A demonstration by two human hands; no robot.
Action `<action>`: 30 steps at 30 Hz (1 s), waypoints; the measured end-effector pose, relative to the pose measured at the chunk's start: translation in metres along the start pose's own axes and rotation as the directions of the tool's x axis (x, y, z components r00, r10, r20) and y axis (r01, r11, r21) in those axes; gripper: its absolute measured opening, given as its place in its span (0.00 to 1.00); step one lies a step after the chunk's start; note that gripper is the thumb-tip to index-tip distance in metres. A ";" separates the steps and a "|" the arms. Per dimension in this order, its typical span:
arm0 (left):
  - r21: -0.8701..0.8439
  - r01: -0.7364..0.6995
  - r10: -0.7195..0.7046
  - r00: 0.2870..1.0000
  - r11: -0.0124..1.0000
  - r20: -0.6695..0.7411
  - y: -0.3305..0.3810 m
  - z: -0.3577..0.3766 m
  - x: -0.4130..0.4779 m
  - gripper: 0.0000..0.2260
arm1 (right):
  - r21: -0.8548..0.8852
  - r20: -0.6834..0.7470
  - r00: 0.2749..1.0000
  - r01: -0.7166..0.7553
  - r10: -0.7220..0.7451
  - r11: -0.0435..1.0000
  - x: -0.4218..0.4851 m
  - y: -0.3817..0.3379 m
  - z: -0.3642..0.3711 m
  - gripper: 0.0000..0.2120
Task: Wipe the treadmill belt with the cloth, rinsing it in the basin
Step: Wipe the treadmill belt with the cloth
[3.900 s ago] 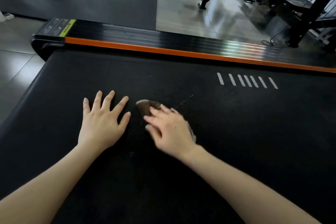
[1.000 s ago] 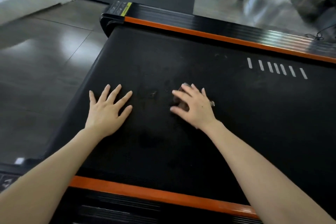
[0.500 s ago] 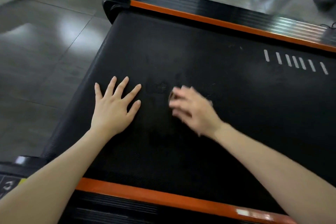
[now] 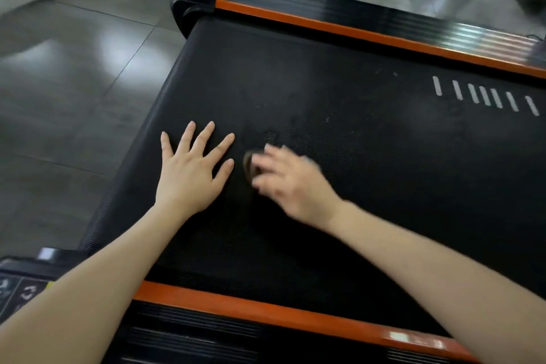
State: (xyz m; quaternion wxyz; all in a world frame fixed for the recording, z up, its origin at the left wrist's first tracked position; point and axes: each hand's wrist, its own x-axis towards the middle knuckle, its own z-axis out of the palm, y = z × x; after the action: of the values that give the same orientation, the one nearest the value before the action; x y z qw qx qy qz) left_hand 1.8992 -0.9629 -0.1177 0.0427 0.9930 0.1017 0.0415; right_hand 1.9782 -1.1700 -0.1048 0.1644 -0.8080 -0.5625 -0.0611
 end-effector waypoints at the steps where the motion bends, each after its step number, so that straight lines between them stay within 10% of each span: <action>1: -0.003 -0.002 0.002 1.000 1.000 0.006 -0.001 0.000 0.000 0.27 | -0.025 -0.022 0.994 -0.110 0.109 0.994 0.015 0.015 0.000 0.10; 5: -0.004 0.004 -0.004 1.000 1.000 -0.003 -0.001 0.001 0.000 0.26 | 0.062 -0.096 0.868 -0.483 0.487 0.873 0.042 0.027 0.003 0.10; 11: -0.016 0.013 -0.013 1.000 1.000 0.016 0.000 -0.001 -0.001 0.28 | 0.177 0.072 0.983 -0.178 0.168 0.968 -0.036 -0.053 -0.013 0.15; 17: -0.053 0.020 -0.020 1.000 0.998 0.008 -0.001 -0.003 -0.001 0.28 | 0.103 0.364 0.931 -0.052 0.011 0.993 -0.040 -0.033 -0.032 0.36; 22: -0.060 0.025 -0.024 0.999 0.998 0.023 -0.002 -0.003 -0.001 0.29 | 0.015 0.236 0.972 -0.018 0.014 1.000 -0.018 -0.008 -0.014 0.25; 30: -0.055 0.041 -0.038 0.998 0.998 0.053 -0.006 -0.010 0.012 0.31 | 0.083 -0.004 0.900 -0.435 0.437 0.897 0.055 0.018 0.009 0.14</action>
State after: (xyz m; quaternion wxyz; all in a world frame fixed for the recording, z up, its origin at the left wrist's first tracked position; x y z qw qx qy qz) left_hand 1.9088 -0.9535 -0.1073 0.0740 0.9900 0.1188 0.0176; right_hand 2.0138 -1.1241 -0.1009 0.2124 -0.9054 -0.3676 -0.0093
